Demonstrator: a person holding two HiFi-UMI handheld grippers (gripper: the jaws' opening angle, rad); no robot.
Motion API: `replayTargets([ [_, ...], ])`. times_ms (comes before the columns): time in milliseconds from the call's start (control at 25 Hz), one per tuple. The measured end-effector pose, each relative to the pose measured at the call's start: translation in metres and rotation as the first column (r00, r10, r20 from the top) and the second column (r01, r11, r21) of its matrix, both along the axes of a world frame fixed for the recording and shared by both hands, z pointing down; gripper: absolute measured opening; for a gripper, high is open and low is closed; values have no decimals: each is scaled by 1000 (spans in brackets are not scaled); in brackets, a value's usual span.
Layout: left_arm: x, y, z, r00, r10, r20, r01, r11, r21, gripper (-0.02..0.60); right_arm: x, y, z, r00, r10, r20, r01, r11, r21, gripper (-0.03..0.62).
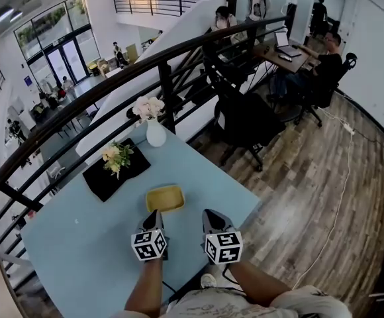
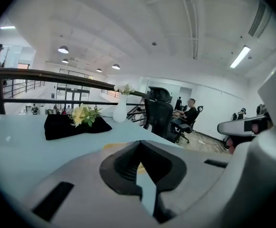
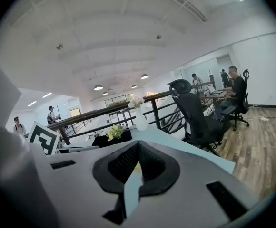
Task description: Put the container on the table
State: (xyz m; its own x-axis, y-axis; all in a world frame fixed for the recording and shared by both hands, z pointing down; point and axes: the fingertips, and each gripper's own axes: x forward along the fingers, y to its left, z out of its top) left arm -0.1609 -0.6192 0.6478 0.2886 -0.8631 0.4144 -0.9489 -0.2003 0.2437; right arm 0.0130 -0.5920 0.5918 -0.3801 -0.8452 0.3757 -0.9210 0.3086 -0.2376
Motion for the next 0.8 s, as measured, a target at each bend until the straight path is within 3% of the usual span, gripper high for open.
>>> replayTargets([
  [360, 44, 38, -71, 998, 43, 44, -49, 991, 124, 5, -2, 21, -25, 998, -68, -7, 68, 994, 85, 3],
  [800, 63, 97, -138, 996, 25, 84, -44, 974, 223, 5, 0, 56, -58, 993, -116, 12, 113, 981, 161, 3],
])
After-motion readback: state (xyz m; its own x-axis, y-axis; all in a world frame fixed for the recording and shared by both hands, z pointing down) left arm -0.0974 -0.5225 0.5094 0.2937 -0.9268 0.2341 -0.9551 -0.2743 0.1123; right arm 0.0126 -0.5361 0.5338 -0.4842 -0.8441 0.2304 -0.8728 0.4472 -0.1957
